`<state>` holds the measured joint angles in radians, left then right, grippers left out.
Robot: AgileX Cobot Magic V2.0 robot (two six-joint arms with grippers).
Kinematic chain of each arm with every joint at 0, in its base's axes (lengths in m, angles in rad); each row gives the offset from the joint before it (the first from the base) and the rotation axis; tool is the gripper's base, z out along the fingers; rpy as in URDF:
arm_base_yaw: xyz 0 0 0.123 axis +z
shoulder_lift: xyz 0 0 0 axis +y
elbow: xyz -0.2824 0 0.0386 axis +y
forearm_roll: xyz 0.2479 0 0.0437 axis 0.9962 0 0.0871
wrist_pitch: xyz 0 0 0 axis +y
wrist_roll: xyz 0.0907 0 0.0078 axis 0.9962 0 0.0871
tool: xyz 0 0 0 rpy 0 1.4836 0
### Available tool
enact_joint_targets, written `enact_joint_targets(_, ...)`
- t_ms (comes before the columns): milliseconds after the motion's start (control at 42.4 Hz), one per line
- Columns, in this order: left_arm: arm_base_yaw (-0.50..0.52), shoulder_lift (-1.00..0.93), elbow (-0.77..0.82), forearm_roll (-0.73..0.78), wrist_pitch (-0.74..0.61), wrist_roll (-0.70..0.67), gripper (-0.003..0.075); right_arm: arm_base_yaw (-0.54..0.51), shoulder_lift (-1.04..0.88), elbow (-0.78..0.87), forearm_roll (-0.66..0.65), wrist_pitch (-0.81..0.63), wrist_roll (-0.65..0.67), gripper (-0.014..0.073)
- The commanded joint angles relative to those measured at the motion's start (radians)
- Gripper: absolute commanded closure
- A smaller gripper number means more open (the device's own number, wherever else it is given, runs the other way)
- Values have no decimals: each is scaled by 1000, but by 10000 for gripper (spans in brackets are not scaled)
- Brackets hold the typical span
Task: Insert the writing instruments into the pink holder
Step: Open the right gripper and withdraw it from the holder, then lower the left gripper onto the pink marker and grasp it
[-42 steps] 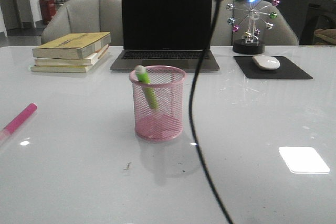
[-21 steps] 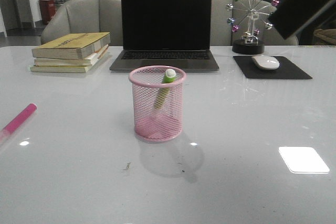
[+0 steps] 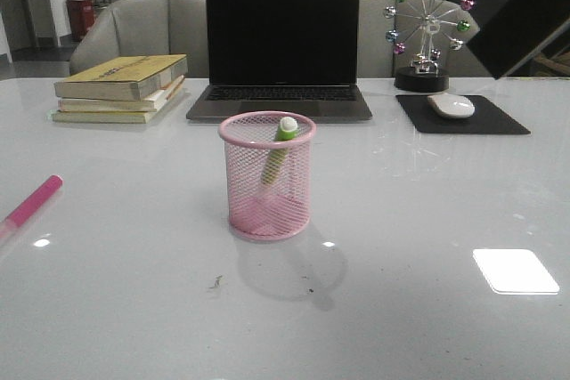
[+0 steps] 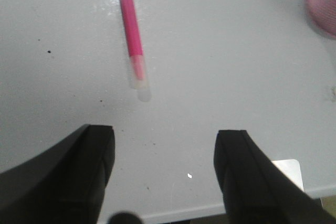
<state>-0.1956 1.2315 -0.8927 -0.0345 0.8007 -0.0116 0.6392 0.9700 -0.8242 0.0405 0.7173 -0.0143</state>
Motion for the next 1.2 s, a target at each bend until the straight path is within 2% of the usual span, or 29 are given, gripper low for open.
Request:
enact_joint_targets(0, 35, 107, -101, 2, -61, -9, 243, -3, -16, -28, -13, -54, 0, 126)
enact_joint_targets(260, 45, 417, -307, 58, -67, -9, 243, -3, -16, -28, -13, -53, 0, 126)
enact_joint_targets(543, 47, 640, -484, 70, -67, -10, 243, -3, -16, -28, -13, -53, 0, 126)
enact_joint_targets(873, 47, 766, -602, 65, -66, -10, 243, -3, -16, -28, -13, -53, 0, 126)
enact_joint_targets(1180, 47, 783, -608, 64, -41, -13, 245, -3, -16, -28, -13, -53, 0, 126)
